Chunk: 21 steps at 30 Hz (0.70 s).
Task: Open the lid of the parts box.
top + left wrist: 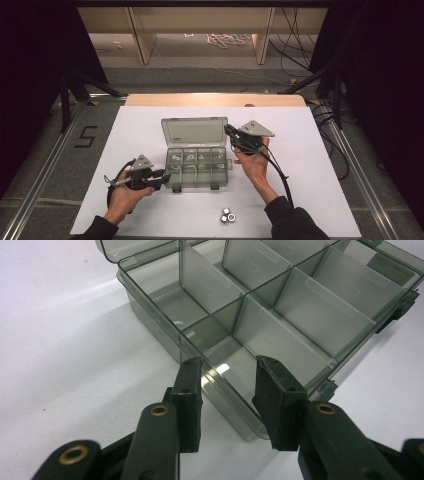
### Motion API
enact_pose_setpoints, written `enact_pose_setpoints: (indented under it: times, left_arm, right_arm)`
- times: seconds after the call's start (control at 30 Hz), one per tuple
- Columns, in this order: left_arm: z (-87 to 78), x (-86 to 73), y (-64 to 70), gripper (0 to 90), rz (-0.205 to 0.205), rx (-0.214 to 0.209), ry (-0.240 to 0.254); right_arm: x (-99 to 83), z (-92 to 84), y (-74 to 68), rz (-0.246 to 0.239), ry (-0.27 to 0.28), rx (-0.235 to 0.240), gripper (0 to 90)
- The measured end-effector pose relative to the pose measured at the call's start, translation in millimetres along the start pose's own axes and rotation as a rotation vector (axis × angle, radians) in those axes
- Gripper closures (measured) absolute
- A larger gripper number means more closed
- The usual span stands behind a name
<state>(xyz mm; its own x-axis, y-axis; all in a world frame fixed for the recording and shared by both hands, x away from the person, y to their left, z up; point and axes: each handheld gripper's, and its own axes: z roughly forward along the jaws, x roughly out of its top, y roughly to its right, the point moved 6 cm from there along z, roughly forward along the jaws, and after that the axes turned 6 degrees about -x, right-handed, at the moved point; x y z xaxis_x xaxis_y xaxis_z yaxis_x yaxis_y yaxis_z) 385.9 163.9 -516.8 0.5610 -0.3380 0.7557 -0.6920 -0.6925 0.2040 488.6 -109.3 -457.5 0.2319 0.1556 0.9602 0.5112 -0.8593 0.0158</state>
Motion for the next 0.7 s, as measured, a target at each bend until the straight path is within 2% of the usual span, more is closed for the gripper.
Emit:
enact_pose_setpoints:
  times: [0.03, 0.07, 0.2, 0.37, 0.4, 0.43, 0.47, 0.5, 0.7]
  left_arm:
    - [-0.2, -0.1, -0.2, 63.8, 0.004, 0.0, -0.004]
    - [1.0, 0.6, 1.1, 63.9, -0.01, 0.0, 0.013]
    - [1.0, 0.4, 0.4, 63.9, -0.011, 0.008, 0.01]
    - [0.9, 0.7, 1.1, 63.9, -0.008, 0.002, 0.01]
    - [-0.1, 0.1, 0.1, 63.9, 0.004, 0.003, -0.003]
    - [1.1, 0.7, 1.1, 63.9, -0.012, 0.004, 0.013]
    - [0.9, 0.4, 0.4, 63.9, -0.012, 0.009, 0.008]
    - [1.0, 0.5, 0.5, 63.9, -0.013, 0.008, 0.009]
    - [1.1, 0.5, 0.5, 63.9, -0.013, 0.008, 0.011]
  right_arm:
    - [-0.1, 1.0, 0.3, 0.009, -0.004, 0.002, 84.5]
    - [-0.1, 1.0, 0.3, 0.009, -0.004, 0.002, 84.5]
    - [1.1, 1.8, 2.7, -0.008, 0.007, -0.004, 84.5]
    - [0.8, 1.5, 0.2, 0.019, -0.009, 0.004, 84.6]
    - [1.7, 1.7, 1.1, 0.008, -0.017, 0.001, 84.6]
    - [1.7, 1.7, 1.1, 0.008, -0.017, 0.001, 84.6]
    - [3.0, 2.6, 2.7, -0.012, -0.011, -0.01, 84.5]
    - [2.5, 2.8, 0.8, 0.014, -0.03, -0.003, 84.5]
    - [3.5, 7.5, 4.0, 0.025, -0.048, -0.003, 84.4]
